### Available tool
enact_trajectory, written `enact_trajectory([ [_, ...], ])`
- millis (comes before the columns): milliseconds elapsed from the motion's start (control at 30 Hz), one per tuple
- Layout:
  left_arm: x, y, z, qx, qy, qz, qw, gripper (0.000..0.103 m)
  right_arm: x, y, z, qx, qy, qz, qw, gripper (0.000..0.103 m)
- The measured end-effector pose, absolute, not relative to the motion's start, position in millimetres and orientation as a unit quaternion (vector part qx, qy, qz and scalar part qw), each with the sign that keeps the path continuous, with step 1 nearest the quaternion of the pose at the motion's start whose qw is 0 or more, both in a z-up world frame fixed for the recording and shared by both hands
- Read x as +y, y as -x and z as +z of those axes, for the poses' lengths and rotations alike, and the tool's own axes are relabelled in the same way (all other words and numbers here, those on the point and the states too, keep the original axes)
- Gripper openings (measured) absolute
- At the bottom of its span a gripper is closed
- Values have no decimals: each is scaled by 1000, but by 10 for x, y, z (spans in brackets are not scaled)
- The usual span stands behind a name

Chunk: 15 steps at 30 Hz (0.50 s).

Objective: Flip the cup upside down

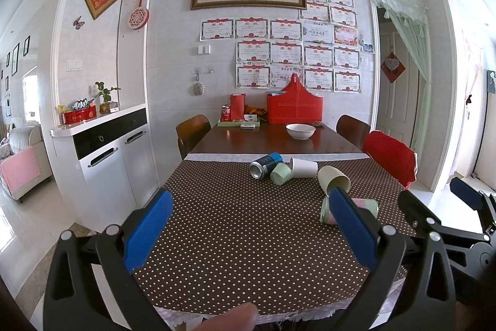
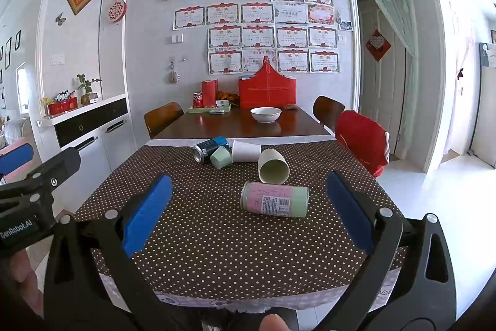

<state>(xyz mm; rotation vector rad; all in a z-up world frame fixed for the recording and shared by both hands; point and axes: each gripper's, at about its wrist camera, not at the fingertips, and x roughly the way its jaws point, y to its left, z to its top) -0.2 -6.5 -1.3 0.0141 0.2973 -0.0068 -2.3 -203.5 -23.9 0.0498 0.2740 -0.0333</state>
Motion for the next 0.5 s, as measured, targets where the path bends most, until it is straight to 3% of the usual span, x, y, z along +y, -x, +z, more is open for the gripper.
enact_trajectory([
  [500,-92,-72,-131,151,-6,-4,988,99,-2066,2,-262,139,-26,-18,990,97],
])
